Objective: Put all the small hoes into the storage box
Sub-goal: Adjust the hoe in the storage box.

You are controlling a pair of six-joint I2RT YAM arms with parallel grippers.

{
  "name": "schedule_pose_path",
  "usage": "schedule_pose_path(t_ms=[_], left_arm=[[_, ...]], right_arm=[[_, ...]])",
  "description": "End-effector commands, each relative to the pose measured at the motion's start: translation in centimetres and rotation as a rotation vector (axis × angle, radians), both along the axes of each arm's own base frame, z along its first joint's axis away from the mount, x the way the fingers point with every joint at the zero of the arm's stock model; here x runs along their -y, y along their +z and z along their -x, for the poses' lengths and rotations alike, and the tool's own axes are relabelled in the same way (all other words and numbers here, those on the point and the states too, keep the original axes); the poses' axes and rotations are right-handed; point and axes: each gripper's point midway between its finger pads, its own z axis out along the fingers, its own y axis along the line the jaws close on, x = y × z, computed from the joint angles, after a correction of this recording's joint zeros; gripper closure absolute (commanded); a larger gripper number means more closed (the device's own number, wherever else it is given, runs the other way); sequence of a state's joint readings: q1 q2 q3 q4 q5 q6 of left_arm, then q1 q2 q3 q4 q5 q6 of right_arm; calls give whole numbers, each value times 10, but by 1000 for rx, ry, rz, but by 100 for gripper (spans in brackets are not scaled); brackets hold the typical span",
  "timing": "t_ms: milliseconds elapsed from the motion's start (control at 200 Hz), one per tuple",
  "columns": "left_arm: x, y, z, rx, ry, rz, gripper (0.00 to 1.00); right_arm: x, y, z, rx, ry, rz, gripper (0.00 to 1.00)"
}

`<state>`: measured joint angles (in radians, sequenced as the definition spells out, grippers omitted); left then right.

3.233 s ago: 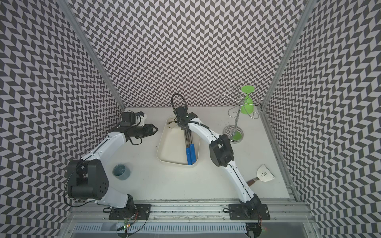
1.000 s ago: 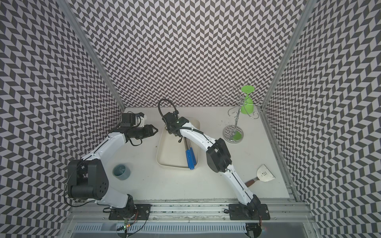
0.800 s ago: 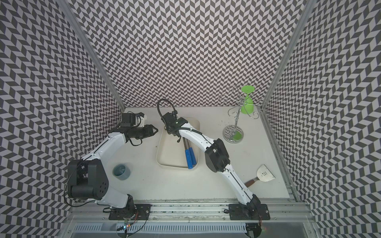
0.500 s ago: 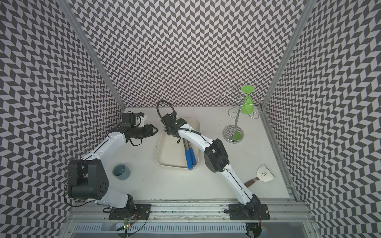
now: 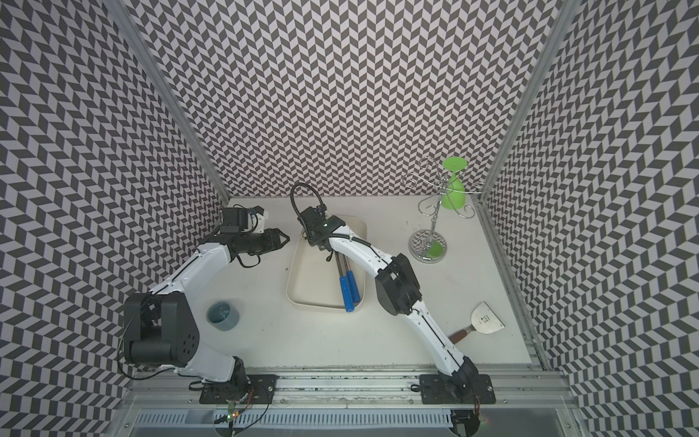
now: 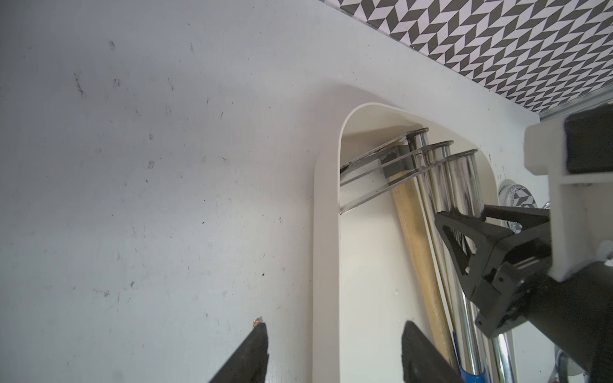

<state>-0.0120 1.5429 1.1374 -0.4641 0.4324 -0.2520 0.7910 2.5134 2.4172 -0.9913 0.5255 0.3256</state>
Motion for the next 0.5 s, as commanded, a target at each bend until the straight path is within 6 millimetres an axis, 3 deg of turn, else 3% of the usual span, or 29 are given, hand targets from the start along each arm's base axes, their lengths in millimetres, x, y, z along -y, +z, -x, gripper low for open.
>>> schedule_pose_path(t_ms=[0, 235, 496], left_arm=[[-3, 2, -4, 23, 1, -5, 36], [-7, 4, -6, 25, 10, -12, 36], [-10, 4, -7, 22, 22, -18, 36]], right_arm=[[-6, 30, -7, 35, 1, -100, 65], [-12, 42, -6, -24, 51, -235, 66], [-6, 89, -16, -33, 97, -435, 60]])
